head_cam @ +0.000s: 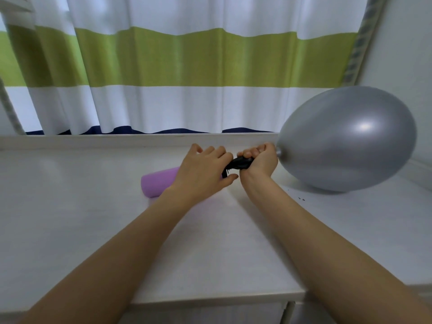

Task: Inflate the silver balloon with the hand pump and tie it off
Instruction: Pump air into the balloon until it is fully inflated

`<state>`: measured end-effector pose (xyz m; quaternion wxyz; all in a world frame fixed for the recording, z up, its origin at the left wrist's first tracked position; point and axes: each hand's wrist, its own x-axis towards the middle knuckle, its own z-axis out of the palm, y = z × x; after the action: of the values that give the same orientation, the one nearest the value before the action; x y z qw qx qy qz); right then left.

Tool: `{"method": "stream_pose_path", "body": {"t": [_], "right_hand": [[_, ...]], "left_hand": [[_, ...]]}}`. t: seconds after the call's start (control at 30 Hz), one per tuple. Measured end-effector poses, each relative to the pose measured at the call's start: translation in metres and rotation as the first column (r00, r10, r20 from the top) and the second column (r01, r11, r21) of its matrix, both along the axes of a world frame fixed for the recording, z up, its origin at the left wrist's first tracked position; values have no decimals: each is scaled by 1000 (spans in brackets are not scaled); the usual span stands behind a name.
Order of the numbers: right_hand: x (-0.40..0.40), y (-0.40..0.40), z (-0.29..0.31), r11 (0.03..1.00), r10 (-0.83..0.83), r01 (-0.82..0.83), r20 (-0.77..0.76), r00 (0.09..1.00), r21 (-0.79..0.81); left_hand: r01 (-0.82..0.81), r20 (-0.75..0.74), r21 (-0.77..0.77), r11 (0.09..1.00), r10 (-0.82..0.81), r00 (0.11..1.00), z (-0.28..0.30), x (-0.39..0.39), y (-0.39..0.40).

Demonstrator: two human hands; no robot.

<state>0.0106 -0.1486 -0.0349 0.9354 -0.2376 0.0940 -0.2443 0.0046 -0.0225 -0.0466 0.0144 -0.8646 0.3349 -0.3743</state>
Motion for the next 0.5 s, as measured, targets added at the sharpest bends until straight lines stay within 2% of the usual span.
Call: {"method": "stream_pose_path", "body": {"t": [0.2,0.37,0.5], "right_hand": [[3,-12,1,1000,-14,14,-1,1000,5],[6,-35,-1,998,-60,60,12,998,-23],[7,-30,-4,998,-30,28,-27,999,-50]], "left_hand": [[11,-101,-78,997,-18,995,0,2,-4],[-64,-190,-109,992,42,981,3,14,24],[-129,-245,-46,991,114,963,13,20,30]]}}
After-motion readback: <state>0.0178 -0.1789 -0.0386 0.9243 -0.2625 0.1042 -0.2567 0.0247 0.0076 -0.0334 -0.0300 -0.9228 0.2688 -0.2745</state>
